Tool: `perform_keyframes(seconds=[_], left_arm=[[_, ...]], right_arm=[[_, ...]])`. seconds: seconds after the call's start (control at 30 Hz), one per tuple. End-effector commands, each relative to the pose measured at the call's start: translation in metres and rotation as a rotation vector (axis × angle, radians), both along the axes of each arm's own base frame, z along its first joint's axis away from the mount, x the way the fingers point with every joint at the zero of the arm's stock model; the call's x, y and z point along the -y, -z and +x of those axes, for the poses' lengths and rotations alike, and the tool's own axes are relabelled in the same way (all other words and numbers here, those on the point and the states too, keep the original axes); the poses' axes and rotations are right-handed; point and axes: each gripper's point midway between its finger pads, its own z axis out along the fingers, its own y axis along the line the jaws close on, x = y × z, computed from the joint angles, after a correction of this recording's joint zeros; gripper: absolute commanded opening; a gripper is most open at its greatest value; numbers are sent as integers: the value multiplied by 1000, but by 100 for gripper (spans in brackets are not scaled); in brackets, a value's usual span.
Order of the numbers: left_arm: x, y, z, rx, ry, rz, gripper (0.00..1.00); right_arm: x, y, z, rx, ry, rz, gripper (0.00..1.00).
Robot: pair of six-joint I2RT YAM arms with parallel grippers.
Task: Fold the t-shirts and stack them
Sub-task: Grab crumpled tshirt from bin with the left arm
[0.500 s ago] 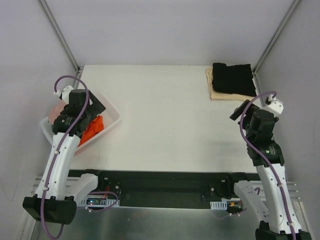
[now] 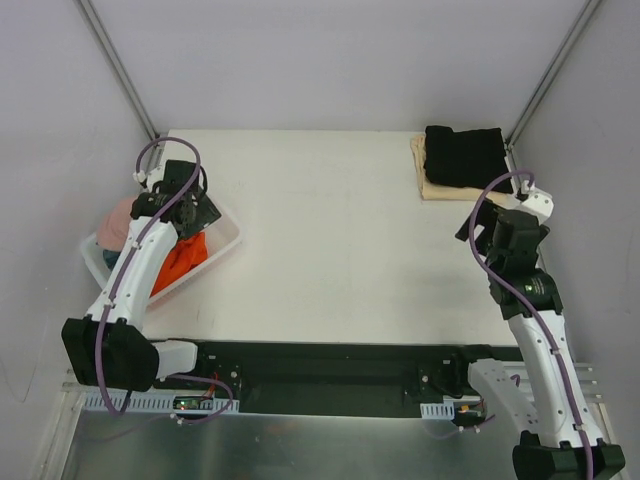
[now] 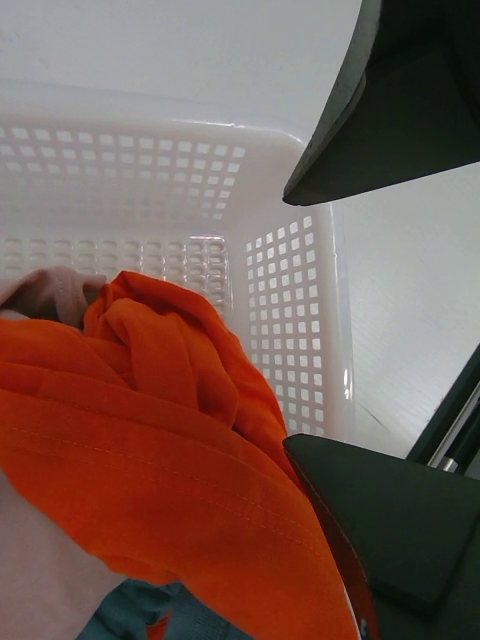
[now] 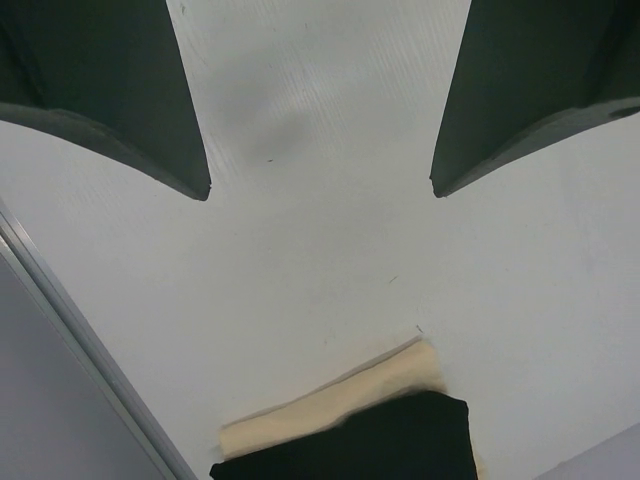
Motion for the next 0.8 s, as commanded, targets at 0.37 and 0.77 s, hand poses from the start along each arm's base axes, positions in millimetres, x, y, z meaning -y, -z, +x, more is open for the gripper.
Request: perform_keyframes(seconds=[0.37,0.77], left_arm=[[-52,24,7,-174,-204,208,99],[-55,31,15,-200,-216,160,4]], right_arm=[[10,-26,-10,130,59,5,96],[18,-29,-16,147,119,18,97]])
